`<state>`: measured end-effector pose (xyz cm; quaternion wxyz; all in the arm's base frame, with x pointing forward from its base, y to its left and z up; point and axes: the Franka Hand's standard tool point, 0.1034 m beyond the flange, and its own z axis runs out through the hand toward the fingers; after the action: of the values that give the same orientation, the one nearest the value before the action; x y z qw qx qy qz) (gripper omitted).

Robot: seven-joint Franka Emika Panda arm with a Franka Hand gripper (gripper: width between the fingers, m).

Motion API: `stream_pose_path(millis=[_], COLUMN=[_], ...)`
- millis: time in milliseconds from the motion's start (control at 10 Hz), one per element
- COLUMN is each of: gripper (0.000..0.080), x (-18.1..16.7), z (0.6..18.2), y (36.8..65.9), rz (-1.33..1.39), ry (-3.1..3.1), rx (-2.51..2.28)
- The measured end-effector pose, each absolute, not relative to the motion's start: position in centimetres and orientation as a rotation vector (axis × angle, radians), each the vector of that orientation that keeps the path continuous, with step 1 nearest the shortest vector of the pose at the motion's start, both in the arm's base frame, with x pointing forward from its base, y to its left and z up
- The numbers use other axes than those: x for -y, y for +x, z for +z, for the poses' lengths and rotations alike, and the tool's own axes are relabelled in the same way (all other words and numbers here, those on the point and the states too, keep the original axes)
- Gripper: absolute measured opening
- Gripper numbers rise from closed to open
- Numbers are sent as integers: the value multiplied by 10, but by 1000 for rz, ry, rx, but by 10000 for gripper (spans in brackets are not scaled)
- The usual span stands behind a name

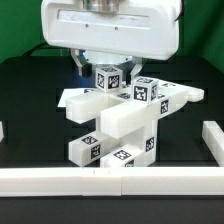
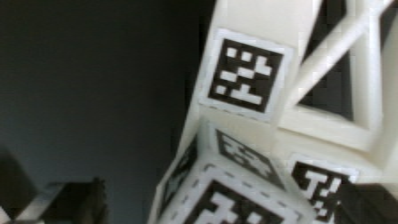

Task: Assemble chair

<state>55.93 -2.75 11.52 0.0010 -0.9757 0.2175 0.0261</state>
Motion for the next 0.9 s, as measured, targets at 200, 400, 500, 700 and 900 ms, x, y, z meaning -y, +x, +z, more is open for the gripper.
stream_pose_path(millis=[200,400,500,700,900], gripper=[649,649,649,649,649], x=[28,28,27,26,28], z=[115,115,115,115,115], y=[559,560,560,560,560], rz=[82,72,73,75,77], ry=[-3097,-3127,-3138,-3142,-3125], rx=[-488,-216,-97,118,379])
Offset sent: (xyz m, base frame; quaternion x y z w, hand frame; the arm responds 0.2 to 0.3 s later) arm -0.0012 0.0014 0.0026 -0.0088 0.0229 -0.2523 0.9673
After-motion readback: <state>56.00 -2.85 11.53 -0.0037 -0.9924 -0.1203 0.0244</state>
